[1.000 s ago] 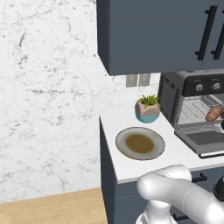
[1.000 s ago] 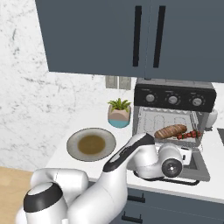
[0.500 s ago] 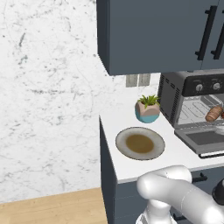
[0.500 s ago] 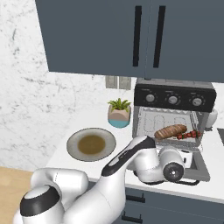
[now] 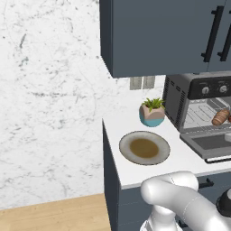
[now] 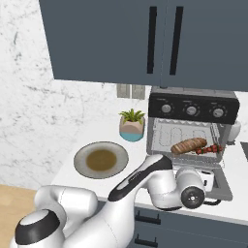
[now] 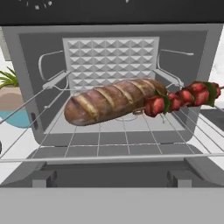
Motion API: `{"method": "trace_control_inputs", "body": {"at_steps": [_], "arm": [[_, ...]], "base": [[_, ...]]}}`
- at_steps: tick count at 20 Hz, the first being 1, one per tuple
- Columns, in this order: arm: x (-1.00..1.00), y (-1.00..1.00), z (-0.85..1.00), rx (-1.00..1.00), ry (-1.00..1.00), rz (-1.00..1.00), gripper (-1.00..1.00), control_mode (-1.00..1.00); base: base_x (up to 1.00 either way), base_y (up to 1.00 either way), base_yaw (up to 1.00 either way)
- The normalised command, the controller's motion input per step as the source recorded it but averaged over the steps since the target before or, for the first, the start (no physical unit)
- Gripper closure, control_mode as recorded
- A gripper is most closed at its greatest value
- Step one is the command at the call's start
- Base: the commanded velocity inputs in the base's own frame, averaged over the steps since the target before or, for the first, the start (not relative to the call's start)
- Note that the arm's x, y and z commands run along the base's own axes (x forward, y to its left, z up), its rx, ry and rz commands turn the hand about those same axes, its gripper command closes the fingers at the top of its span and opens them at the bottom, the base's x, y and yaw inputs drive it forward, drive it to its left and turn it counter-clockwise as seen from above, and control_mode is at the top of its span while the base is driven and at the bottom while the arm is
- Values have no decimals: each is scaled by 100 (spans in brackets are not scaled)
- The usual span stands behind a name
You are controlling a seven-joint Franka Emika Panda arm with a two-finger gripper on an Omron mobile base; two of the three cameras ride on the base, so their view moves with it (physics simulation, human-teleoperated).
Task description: Pick up the kebab skewer and baguette bread, and place them inside the toaster oven. Close the toaster oven door and start by setting the timer.
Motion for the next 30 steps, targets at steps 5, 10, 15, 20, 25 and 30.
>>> {"method": "trace_control_inputs", "body": {"at_steps": [5, 10, 15, 20, 25, 30], "arm": [[0, 0, -6, 0, 0, 0, -100, -100], [1, 0, -7, 0, 0, 0, -100, -100], [10, 0, -2, 0, 0, 0, -100, -100], [10, 0, -2, 0, 0, 0, -100, -100], [6, 0, -7, 0, 0, 0, -100, -100], [7, 0, -5, 0, 0, 0, -100, -100]], "base": [[0, 0, 0], [0, 0, 0], [0, 0, 0], [0, 0, 0], [0, 0, 0], [0, 0, 0]]}}
